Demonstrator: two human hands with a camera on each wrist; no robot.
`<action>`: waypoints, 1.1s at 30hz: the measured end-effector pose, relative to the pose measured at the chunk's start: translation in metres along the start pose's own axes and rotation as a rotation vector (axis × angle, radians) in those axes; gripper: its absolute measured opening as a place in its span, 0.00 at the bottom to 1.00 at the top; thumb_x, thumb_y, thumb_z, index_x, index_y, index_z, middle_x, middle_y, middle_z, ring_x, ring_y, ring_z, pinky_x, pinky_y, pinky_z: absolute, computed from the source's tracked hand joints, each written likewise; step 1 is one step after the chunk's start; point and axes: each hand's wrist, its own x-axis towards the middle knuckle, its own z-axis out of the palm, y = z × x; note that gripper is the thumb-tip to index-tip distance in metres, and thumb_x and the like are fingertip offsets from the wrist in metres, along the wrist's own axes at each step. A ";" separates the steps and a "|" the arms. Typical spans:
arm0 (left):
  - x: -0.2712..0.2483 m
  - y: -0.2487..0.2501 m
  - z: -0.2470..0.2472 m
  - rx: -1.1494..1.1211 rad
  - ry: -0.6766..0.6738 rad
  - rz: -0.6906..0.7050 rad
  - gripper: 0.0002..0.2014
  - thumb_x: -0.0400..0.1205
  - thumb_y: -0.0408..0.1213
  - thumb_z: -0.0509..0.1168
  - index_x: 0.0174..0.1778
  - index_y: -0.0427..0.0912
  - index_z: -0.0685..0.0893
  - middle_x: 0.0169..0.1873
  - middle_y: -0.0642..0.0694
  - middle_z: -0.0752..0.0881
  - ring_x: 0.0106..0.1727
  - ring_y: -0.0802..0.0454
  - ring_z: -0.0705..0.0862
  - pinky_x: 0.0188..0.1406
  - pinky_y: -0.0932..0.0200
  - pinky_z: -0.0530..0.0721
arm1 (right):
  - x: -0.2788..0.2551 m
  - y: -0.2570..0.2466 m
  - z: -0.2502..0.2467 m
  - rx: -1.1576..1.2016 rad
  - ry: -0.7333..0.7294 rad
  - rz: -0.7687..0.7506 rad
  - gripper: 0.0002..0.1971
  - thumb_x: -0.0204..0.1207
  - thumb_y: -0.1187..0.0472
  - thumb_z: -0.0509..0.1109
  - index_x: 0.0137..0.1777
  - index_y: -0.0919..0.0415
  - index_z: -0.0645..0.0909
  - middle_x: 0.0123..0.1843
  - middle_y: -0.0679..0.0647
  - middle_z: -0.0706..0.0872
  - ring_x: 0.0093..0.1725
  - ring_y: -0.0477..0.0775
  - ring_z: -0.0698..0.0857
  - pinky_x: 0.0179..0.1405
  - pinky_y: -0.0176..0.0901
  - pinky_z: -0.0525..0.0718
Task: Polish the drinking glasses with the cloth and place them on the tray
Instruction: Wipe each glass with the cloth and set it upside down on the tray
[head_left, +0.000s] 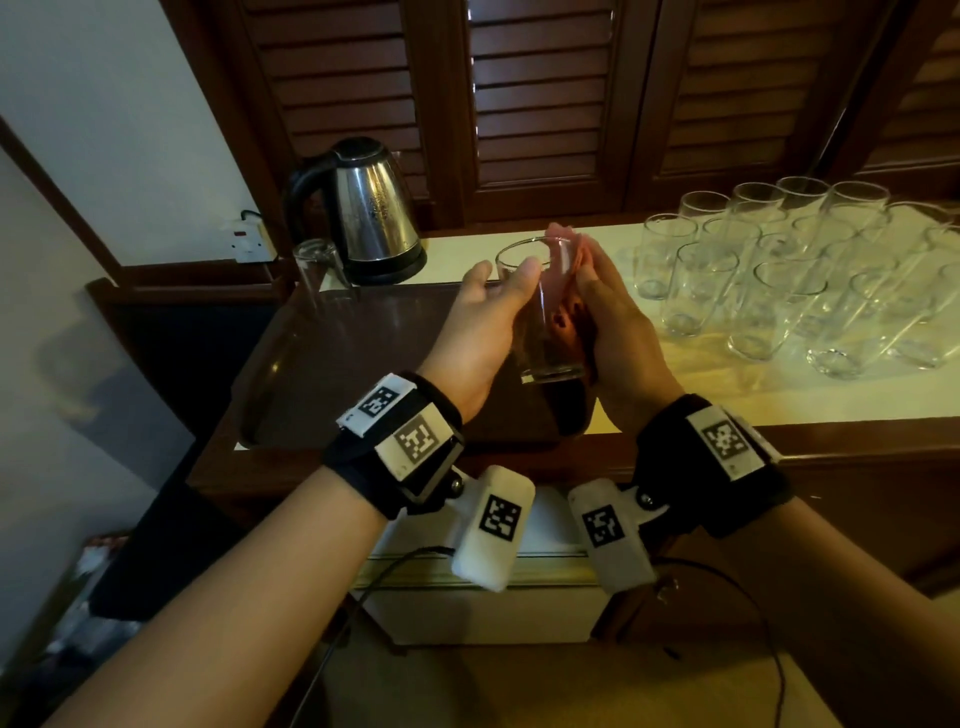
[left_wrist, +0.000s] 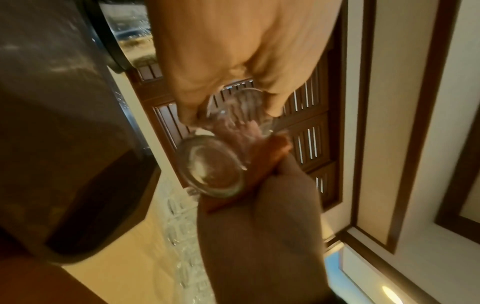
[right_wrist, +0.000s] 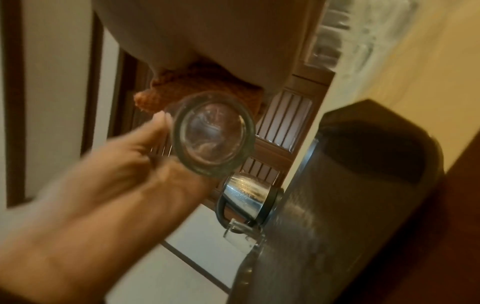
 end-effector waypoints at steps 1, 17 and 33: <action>0.000 0.001 0.003 0.018 0.005 0.005 0.40 0.82 0.54 0.67 0.87 0.50 0.56 0.74 0.41 0.79 0.73 0.41 0.80 0.74 0.35 0.76 | 0.001 0.000 0.002 -0.041 -0.010 -0.021 0.21 0.93 0.53 0.49 0.84 0.48 0.67 0.73 0.55 0.83 0.71 0.55 0.84 0.71 0.60 0.83; 0.002 0.003 0.008 0.096 0.001 0.018 0.42 0.85 0.51 0.66 0.88 0.48 0.48 0.72 0.44 0.77 0.71 0.47 0.78 0.62 0.52 0.80 | 0.003 0.002 0.004 -0.042 -0.043 -0.027 0.22 0.92 0.49 0.50 0.85 0.47 0.65 0.80 0.56 0.76 0.76 0.56 0.79 0.75 0.61 0.80; -0.004 0.000 0.004 0.049 -0.010 0.013 0.40 0.81 0.58 0.68 0.86 0.49 0.60 0.76 0.43 0.77 0.74 0.44 0.79 0.73 0.43 0.77 | -0.001 0.002 0.005 0.038 -0.043 0.018 0.20 0.92 0.50 0.50 0.79 0.45 0.72 0.73 0.51 0.83 0.72 0.52 0.83 0.71 0.55 0.82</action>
